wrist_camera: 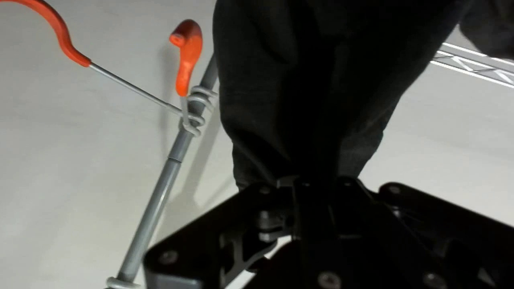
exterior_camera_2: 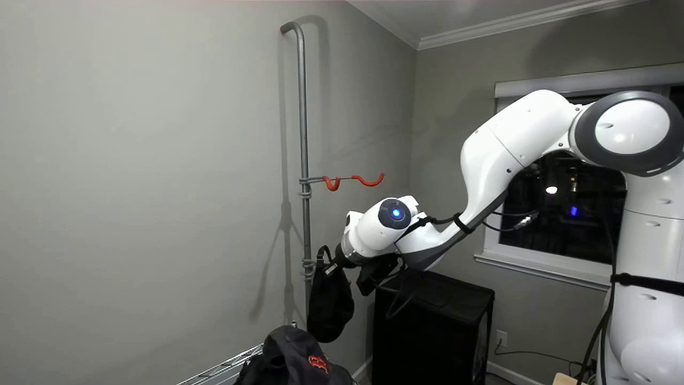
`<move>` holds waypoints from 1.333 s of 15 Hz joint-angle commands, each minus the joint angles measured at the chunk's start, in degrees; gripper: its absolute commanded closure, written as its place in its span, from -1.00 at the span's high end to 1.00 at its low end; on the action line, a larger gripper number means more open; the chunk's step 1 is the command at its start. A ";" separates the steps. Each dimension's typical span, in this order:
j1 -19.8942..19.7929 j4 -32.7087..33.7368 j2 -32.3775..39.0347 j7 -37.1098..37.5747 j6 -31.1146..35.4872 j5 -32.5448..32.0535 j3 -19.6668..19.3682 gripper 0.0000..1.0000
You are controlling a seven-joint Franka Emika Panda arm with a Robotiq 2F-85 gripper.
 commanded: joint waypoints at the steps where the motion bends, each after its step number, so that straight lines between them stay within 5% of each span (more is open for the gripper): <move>1: 0.52 -5.62 -5.95 -13.68 6.87 7.88 0.30 -0.93; 8: 4.94 -7.07 -6.95 -35.62 8.03 24.75 0.79 -0.93; 10: 4.54 -5.69 -8.23 -33.57 6.66 22.22 0.78 -0.93; 15: 0.68 -0.88 -12.50 -15.10 3.37 2.98 1.31 -0.94; 20: 1.39 -2.83 -13.08 -23.23 4.05 7.80 -0.59 -0.93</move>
